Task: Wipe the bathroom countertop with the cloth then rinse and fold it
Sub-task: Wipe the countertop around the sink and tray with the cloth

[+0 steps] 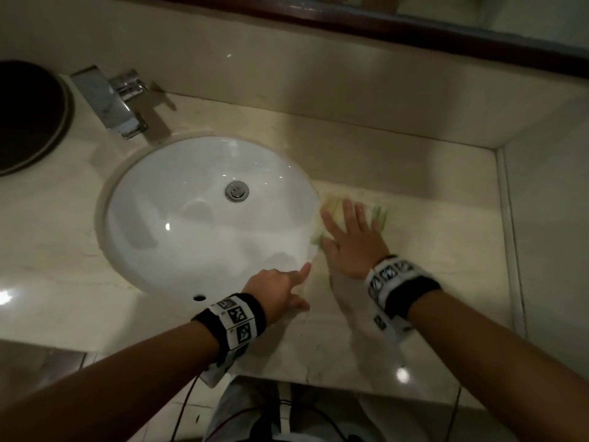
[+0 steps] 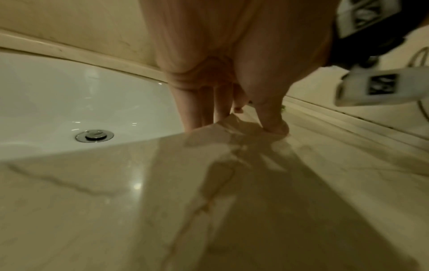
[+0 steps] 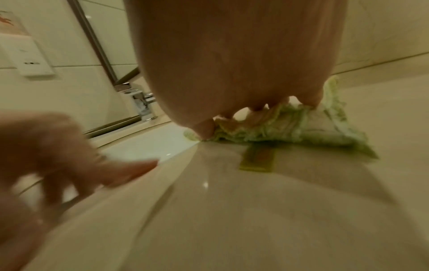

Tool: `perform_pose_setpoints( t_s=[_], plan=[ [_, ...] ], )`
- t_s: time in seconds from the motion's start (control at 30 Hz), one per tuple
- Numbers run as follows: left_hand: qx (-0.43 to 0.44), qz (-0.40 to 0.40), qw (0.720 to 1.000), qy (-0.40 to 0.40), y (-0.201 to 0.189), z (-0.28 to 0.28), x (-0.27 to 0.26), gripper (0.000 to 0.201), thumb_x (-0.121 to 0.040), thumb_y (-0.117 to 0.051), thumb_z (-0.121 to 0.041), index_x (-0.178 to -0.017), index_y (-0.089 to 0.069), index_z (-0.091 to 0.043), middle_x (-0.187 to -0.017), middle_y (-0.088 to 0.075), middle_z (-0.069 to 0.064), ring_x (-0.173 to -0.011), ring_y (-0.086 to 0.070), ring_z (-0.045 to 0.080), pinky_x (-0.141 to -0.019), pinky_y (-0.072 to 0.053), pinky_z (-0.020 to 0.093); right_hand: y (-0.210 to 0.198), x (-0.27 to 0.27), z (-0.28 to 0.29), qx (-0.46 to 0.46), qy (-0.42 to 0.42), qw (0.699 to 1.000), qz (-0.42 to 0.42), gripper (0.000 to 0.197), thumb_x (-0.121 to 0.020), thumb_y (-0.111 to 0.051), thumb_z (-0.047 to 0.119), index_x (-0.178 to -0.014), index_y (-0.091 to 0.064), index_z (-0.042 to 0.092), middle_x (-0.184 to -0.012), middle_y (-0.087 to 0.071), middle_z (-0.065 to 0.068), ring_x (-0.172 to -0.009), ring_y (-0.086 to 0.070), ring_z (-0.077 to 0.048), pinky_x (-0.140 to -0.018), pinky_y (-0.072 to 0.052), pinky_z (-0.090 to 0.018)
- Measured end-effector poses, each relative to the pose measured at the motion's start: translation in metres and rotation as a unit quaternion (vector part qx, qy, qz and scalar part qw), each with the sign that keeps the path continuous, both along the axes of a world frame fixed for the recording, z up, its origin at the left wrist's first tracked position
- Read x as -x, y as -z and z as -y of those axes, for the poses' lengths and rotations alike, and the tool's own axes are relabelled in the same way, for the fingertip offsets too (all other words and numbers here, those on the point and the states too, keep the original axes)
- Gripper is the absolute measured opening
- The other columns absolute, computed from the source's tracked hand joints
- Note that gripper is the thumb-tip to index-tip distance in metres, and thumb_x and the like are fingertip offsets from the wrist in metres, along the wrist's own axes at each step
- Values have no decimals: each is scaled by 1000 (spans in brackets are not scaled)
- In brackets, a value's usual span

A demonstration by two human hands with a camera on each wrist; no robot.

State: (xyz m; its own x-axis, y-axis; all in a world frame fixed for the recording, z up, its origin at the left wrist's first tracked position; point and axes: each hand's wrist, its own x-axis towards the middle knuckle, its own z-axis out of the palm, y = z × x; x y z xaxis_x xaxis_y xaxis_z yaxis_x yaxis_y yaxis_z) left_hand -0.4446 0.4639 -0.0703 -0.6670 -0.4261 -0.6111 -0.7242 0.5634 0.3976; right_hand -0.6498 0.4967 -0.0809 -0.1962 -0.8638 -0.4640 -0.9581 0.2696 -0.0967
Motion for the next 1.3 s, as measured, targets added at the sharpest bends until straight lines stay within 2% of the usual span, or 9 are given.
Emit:
perform_pose_setpoints(
  t_s=[0.2,0.33,0.53,0.67,0.83,0.93,1.0,1.13,1.3],
  plan=[
    [9,15,999,31,-5,2,3,77,-91,-50,-58,-153,-13,-30,-120,-63,11,-105,-59,31,-89,-48,39,-3,33,95,-14,24,999,-35,60,-99,-21,56,-153,0,40,-163,12,-7,-149,8,-34,-116,4,-59],
    [5,7,999,36,-4,3,3,79,-91,-50,-58,-153,-11,-28,-119,-64,8,-103,-60,29,-87,-50,39,-8,49,132,-58,61,996,-6,61,-98,-23,57,-151,5,45,-161,21,-1,-148,15,-31,-117,7,-55],
    [10,10,999,46,-2,3,0,79,-91,-47,-61,-153,-9,-31,-123,-62,8,-105,-59,31,-87,-49,38,-5,47,126,-27,51,998,-9,60,-99,-24,54,-152,3,43,-162,17,-5,-148,12,-32,-117,5,-56],
    [9,11,999,37,-4,3,-1,79,-90,-48,-62,-153,-10,-33,-119,-63,9,-104,-59,31,-84,-48,37,1,34,92,-3,17,999,-31,61,-99,-20,55,-153,1,38,-162,10,-10,-148,5,-35,-116,0,-59],
    [16,10,998,54,-6,4,0,79,-91,-47,-62,-153,-8,-33,-118,-64,9,-103,-60,31,-82,-48,37,1,6,12,-8,-29,1000,-8,61,-96,-8,55,-153,6,38,-161,15,-12,-148,8,-35,-116,-1,-58],
    [20,10,997,80,-4,6,1,81,-91,-46,-63,-153,-5,-30,-116,-64,10,-99,-62,31,-80,-49,39,-1,-3,-3,-9,-20,1000,-9,70,-85,4,60,-152,4,41,-162,13,-10,-149,7,-34,-116,-3,-57],
    [21,8,996,89,-4,8,2,82,-91,-46,-63,-153,-5,-28,-116,-64,10,-100,-61,32,-82,-49,40,-1,-3,4,-25,-12,1000,-6,71,-84,4,62,-152,5,41,-161,16,-10,-149,9,-34,-116,-2,-58],
    [14,-3,995,94,1,11,2,83,-90,-46,-63,-153,-6,-27,-116,-64,9,-101,-61,32,-82,-48,40,-2,3,39,-19,-16,1000,-15,59,-101,-20,51,-153,5,39,-161,17,-10,-148,10,-35,-115,-2,-59],
    [-12,-9,997,78,6,11,0,83,-90,-47,-63,-153,-5,-29,-116,-65,6,-100,-62,29,-85,-49,39,-5,5,121,-32,18,999,-16,58,-100,-18,54,-151,8,43,-161,21,-5,-148,14,-32,-117,6,-58]
  ],
)
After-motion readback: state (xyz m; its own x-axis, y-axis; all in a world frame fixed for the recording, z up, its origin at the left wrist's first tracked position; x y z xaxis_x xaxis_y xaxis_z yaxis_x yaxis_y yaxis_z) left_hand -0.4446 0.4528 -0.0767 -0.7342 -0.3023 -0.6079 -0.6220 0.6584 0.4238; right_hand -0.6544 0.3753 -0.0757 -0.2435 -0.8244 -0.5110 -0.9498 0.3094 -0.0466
